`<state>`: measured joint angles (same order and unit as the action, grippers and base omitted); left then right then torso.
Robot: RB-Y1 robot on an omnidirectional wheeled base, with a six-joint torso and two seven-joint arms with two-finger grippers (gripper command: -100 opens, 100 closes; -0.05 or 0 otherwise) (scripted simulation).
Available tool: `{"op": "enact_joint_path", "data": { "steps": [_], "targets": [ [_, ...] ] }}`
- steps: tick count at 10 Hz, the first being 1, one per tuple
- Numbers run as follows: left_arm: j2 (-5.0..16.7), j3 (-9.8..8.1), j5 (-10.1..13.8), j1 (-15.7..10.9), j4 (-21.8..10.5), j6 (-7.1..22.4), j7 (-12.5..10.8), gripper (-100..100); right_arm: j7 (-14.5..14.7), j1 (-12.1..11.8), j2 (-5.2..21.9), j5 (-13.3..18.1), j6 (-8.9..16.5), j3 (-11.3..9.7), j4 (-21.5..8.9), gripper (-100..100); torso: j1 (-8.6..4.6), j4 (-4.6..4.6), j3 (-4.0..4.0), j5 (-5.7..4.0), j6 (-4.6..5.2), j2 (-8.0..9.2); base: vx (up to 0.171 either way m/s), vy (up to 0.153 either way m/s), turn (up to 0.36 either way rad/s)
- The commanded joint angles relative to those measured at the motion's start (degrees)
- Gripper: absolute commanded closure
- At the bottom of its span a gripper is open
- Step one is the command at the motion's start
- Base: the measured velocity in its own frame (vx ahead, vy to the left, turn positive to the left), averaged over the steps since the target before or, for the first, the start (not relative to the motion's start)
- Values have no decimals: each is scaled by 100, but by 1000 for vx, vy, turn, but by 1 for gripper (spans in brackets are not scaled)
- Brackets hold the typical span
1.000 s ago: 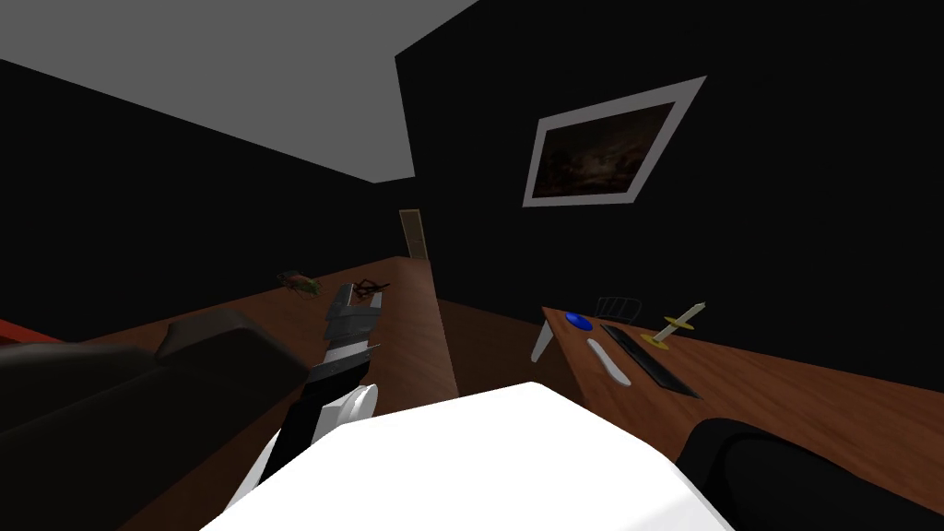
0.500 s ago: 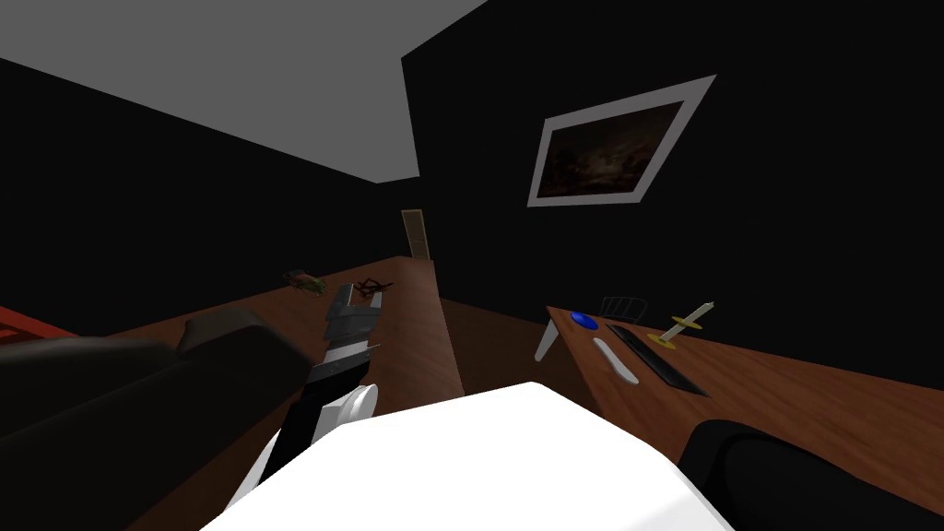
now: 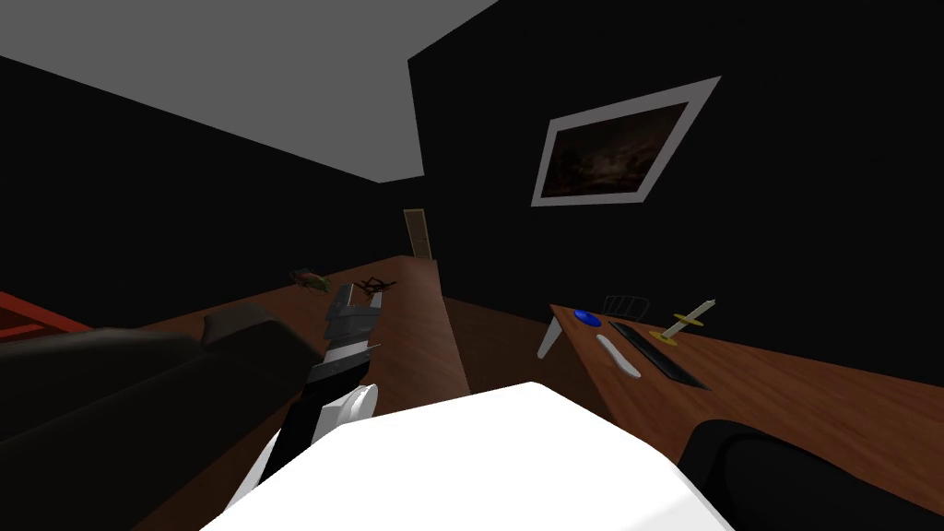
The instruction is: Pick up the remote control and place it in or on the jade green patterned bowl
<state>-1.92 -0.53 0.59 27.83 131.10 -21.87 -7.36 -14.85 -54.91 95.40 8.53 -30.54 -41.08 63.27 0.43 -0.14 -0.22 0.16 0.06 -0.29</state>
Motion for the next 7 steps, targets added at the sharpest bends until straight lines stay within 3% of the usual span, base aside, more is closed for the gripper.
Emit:
{"op": "enact_joint_path", "data": {
  "steps": [1,7],
  "targets": [
    [0,0,0,0,0,0,0,0,-70,140,201,6,-61,35,183,100,0,0,0,0,0,0,-92,92,11],
    [1,-1,0,0,0,0,0,0,-118,317,455,-63,-96,288,603,100,-45,6,6,-19,9,5,-51,25,8]
  ]
}}
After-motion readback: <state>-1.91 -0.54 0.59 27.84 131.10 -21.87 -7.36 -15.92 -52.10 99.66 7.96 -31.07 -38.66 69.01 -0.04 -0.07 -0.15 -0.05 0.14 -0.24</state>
